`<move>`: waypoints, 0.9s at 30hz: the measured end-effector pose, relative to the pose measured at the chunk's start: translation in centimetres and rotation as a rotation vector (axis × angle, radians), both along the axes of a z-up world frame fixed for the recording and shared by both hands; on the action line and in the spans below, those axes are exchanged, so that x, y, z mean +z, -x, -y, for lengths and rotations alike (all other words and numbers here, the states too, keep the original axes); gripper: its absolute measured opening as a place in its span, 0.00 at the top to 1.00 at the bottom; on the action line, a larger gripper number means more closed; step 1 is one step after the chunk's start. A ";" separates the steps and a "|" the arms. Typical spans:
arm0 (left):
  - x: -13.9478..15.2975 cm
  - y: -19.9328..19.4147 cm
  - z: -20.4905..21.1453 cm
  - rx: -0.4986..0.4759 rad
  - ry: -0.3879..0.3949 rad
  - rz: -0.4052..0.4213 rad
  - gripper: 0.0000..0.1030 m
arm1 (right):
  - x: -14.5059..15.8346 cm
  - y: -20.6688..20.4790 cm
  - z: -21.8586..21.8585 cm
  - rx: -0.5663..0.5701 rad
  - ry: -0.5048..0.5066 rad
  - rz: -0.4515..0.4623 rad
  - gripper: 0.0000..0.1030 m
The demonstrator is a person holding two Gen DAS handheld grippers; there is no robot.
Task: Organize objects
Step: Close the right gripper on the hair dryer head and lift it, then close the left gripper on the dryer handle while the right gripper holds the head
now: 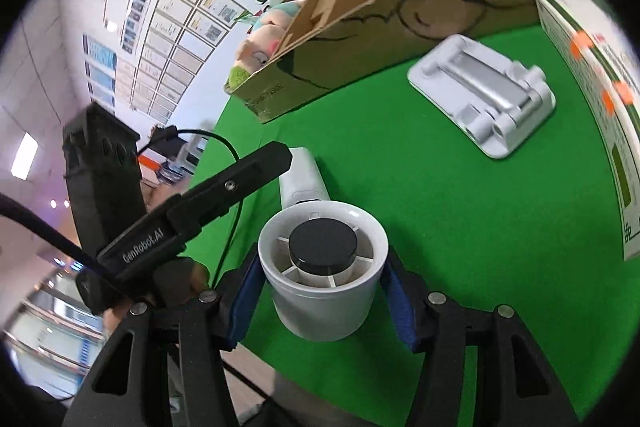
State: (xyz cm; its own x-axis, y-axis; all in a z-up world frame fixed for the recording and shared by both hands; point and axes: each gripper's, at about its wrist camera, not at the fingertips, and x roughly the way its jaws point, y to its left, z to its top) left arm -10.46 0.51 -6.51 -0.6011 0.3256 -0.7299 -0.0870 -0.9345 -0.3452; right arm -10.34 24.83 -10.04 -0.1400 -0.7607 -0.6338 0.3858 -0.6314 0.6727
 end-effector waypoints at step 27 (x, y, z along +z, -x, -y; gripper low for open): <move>-2.3 2.5 -0.6 -0.063 -0.036 0.136 0.37 | 2.9 -7.3 6.5 0.164 -0.418 -0.493 0.21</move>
State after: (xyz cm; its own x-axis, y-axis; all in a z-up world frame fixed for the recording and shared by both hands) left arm -12.94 1.07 -8.80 -0.4754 0.3867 -0.7902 -0.0950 -0.9155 -0.3909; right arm -3.06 18.29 -7.11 -0.3921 -0.5014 -0.7713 0.6991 -0.7073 0.1043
